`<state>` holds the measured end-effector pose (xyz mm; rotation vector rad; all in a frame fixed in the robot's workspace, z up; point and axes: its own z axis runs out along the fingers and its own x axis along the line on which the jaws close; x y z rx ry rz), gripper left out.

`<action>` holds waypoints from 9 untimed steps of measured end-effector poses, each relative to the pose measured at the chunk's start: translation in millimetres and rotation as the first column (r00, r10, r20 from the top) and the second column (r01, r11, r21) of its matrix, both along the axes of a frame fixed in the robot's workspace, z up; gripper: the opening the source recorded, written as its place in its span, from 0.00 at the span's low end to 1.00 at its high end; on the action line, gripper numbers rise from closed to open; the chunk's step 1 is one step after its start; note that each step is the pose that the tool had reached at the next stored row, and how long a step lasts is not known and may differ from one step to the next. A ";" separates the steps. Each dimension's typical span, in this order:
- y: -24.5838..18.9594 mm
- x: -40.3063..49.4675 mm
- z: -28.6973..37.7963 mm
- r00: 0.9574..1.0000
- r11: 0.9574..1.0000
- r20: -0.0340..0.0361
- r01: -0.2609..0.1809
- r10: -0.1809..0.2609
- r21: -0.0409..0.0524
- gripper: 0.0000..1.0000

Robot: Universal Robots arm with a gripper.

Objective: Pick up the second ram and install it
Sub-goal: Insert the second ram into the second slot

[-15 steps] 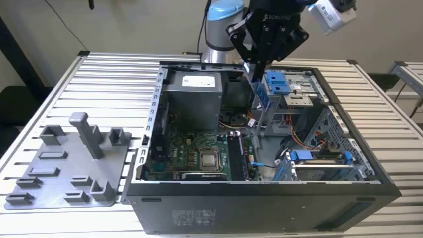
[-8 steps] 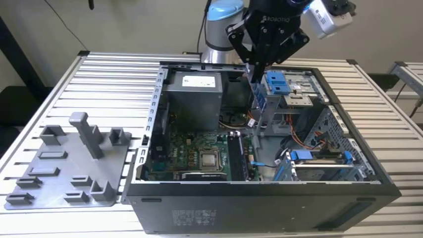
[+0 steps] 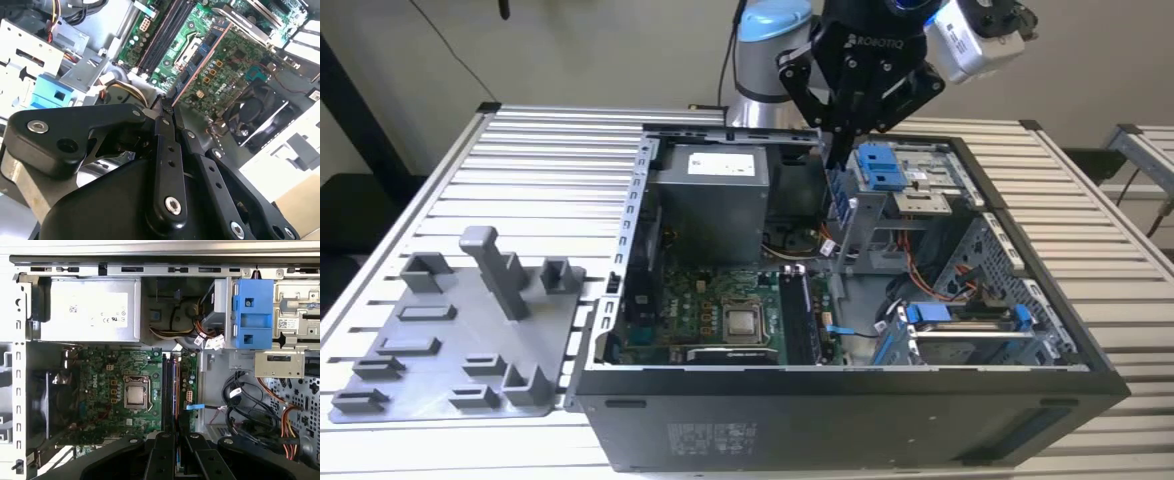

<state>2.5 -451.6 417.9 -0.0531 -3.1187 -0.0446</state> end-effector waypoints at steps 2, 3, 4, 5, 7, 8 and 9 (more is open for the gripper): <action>0.0 0.0 0.0 1.000 1.000 0.000 0.002 -0.002 0.000 0.14; 0.0 0.0 0.0 1.000 1.000 0.000 0.002 -0.002 0.000 0.14; 0.0 0.0 -0.1 1.000 1.000 0.000 0.002 -0.002 0.000 0.14; 0.0 0.0 -0.1 1.000 1.000 0.000 0.002 -0.002 0.000 0.14; 0.0 0.0 -0.2 1.000 1.000 0.000 0.002 -0.002 0.000 0.14; 0.0 0.0 -0.7 1.000 1.000 0.002 0.002 -0.002 0.000 0.14; 0.0 0.0 -1.3 1.000 1.000 0.003 0.002 -0.002 0.000 0.14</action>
